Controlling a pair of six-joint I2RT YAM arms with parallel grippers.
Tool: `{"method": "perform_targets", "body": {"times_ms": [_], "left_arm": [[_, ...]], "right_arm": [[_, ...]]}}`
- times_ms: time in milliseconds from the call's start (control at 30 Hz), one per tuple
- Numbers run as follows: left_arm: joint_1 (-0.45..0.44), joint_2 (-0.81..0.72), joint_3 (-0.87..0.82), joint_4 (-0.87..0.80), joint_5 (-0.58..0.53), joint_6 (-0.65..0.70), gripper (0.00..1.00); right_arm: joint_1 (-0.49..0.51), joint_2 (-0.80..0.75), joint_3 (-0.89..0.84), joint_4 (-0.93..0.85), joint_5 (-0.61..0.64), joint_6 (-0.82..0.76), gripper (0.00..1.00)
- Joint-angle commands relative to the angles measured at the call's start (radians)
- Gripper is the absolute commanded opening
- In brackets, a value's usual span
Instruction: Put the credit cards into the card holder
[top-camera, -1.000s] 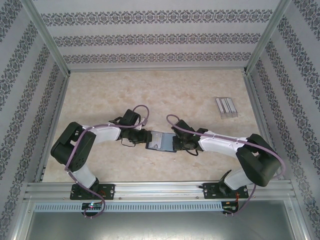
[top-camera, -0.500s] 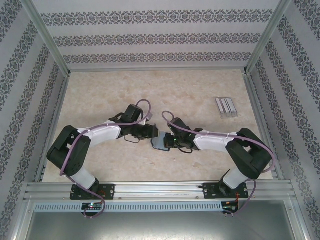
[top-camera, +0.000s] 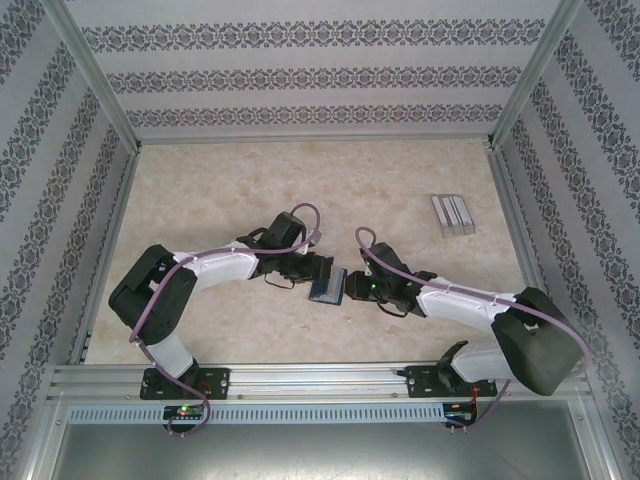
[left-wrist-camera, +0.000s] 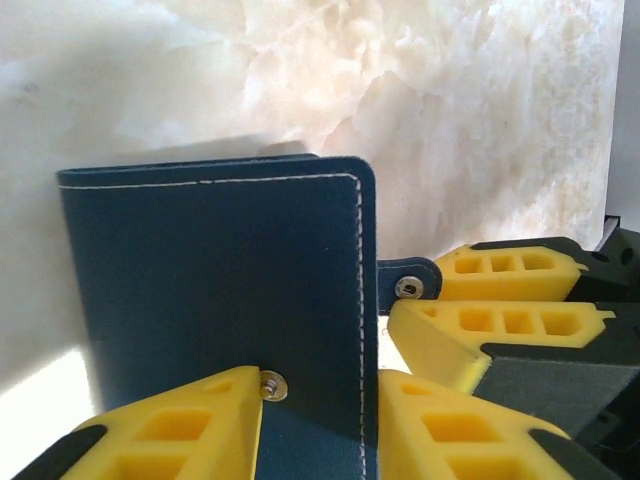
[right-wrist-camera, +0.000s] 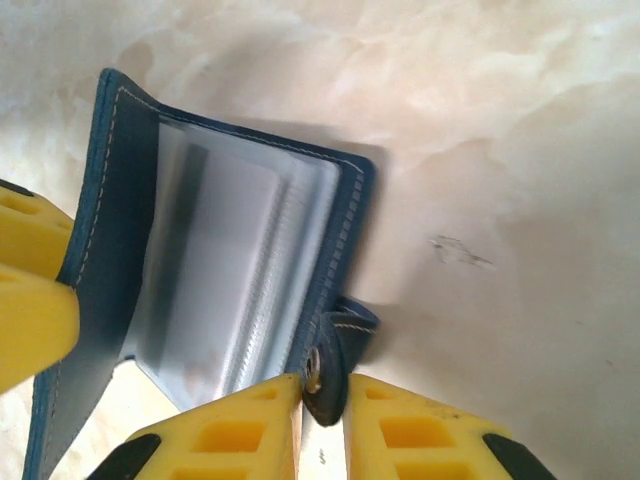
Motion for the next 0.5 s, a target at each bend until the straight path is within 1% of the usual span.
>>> {"method": "perform_targets", "body": {"times_ms": [0,100,167,267,333,400,467], "left_arm": [[-0.009,0.032,0.02,0.003,-0.023,-0.009,0.31],[-0.012,0.042,0.025,0.008,-0.023,-0.008,0.3],[-0.016,0.054,0.042,-0.009,-0.016,-0.004,0.33],[-0.035,0.078,0.073,-0.046,-0.026,0.023,0.37],[-0.047,0.105,0.104,-0.086,-0.04,0.044,0.37],[-0.052,0.123,0.116,-0.098,-0.044,0.044,0.37],[-0.052,0.126,0.104,-0.074,-0.048,0.028,0.38]], "right_arm": [[-0.013,-0.049,-0.027,-0.034,0.024,0.0,0.14],[-0.025,-0.074,-0.041,-0.046,0.036,-0.008,0.14],[-0.038,-0.09,-0.048,-0.046,0.023,0.003,0.15],[-0.043,-0.122,-0.047,-0.05,0.017,0.007,0.21],[-0.051,-0.132,-0.04,-0.062,0.012,0.006,0.26],[-0.068,-0.125,-0.038,-0.055,-0.015,0.017,0.27],[-0.084,-0.113,-0.041,-0.02,-0.071,0.045,0.27]]}}
